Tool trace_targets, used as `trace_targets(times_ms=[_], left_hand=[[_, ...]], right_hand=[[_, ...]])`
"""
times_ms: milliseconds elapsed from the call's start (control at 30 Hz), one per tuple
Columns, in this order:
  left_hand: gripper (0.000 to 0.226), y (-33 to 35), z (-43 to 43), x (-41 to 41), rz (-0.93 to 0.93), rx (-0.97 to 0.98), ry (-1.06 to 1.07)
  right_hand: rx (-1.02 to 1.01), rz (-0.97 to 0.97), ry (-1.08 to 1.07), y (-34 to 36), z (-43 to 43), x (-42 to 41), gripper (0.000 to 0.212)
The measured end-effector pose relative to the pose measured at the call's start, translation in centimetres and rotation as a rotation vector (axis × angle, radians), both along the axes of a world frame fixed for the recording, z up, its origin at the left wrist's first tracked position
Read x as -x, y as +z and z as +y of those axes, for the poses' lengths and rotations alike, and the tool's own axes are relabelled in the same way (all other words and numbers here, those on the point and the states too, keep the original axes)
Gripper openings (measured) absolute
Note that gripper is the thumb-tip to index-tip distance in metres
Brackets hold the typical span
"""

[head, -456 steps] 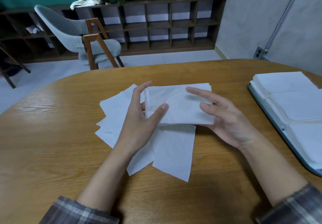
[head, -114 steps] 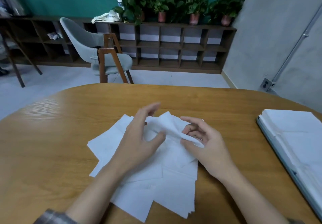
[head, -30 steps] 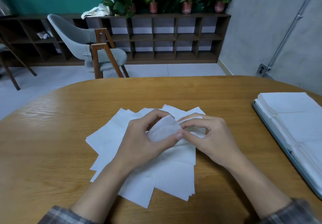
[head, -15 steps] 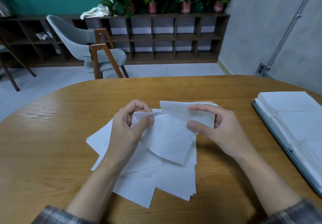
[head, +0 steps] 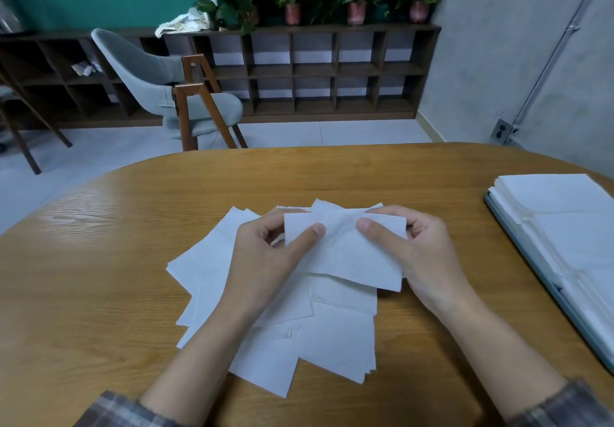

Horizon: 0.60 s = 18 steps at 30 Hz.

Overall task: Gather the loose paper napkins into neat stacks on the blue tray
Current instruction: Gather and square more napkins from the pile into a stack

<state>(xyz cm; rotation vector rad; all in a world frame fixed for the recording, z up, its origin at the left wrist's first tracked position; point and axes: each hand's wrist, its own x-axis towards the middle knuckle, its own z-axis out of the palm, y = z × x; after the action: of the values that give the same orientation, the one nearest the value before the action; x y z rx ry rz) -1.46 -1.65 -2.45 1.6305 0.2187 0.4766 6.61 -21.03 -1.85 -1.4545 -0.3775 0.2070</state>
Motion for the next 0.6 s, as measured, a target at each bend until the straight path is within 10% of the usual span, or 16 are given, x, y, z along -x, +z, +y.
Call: trace_targets(times_ms=[333, 600], left_hand=[[0.017, 0.21, 0.39, 0.13, 0.104, 0.186, -0.117], [0.075, 0.71, 0.30, 0.18, 0.073, 0.038, -0.018]], right_hand=[[0.014, 0.007, 0.040, 0.11, -0.06, 0.13, 0.016], [0.074, 0.010, 0.015, 0.06, -0.21, 0.06, 0.012]])
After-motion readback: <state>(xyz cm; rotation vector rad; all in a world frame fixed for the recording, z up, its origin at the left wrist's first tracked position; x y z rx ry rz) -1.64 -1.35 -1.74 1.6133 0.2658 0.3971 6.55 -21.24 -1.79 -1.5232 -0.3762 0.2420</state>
